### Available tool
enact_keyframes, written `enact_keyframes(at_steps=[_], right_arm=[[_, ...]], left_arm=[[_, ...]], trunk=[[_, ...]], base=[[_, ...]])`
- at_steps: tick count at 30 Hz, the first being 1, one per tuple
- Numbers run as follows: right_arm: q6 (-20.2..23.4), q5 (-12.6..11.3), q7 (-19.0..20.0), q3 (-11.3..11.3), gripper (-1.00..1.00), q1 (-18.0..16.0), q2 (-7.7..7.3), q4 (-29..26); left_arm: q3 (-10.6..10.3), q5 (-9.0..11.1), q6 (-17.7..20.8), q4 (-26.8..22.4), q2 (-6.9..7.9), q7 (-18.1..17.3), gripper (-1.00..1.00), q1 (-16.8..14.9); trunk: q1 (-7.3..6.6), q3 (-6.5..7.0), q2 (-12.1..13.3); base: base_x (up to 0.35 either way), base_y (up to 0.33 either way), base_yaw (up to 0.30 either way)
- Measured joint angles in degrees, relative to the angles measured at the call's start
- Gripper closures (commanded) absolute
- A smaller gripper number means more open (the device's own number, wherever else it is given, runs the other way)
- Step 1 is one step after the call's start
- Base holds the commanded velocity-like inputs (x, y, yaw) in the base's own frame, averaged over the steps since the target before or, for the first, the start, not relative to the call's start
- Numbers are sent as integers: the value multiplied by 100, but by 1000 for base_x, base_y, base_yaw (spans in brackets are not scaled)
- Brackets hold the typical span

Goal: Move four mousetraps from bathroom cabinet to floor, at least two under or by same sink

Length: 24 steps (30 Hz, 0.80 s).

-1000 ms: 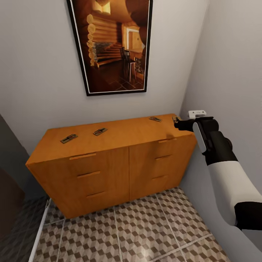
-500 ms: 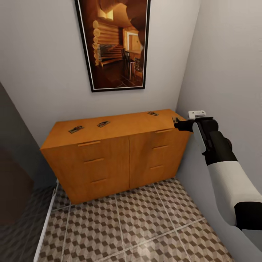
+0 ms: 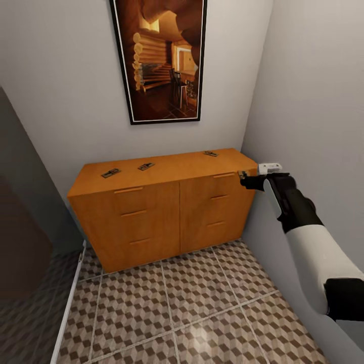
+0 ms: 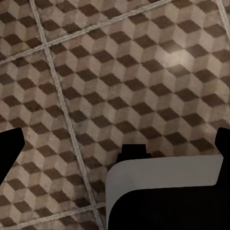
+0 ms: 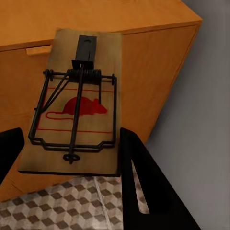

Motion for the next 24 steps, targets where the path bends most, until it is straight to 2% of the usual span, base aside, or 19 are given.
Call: enact_keyframes(at_steps=[3, 8, 10, 11, 12, 14, 15, 17, 18, 20, 24], right_arm=[[-414, -1, 14, -4, 100, 80, -1, 363], [-1544, -6, 36, -13, 100, 184, -2, 1509], [-2350, -9, 44, -16, 100, 222, 9, 2351], [-2587, -8, 46, -14, 100, 227, 13, 2607], [-3067, -9, 47, -12, 100, 237, 16, 3081], [-3591, -9, 50, -10, 100, 241, 21, 3592], [-4099, -10, 53, -10, 100, 246, 24, 4039], [-4547, -11, 56, -9, 100, 249, 27, 4445], [-4928, -11, 77, -9, 100, 266, 30, 4721], [-5232, -10, 132, -8, 100, 329, 33, 4904], [-5676, -4, 325, -5, 100, 867, 46, 5125]], left_arm=[[1, 0, 0, -1, -1, 0, -100, 0], [1, 2, 0, 0, -1, 0, -100, 0], [2, 3, 0, -1, -1, 0, -100, 0], [2, 3, 0, -1, -1, 0, -100, 0], [2, 3, -1, -1, -1, 1, -100, 0], [1, 0, 0, -1, -1, 0, -100, 0], [2, 1, -1, -1, -1, 0, -100, 0], [1, 2, -1, -1, -1, 1, -100, -1], [2, 2, -1, -1, -1, 1, -100, -1], [1, 2, -1, -1, -1, 1, -100, -1], [2, 3, -1, -1, -1, 1, -100, -1]], trunk=[[0, 0, 0], [0, 0, 0], [0, -1, 0], [0, -1, 0], [0, -1, 0], [0, -1, 0], [0, -1, 0], [0, -1, 0], [0, -1, 0], [0, -1, 0], [0, -1, 0]], base=[[-9, 0, 0], [-2, 0, 0], [0, 0, 0], [0, 0, 0], [0, 0, 0], [0, 0, 0], [0, 0, 0], [0, 0, 0], [0, 0, 0], [0, 0, 0], [0, 0, 0]])
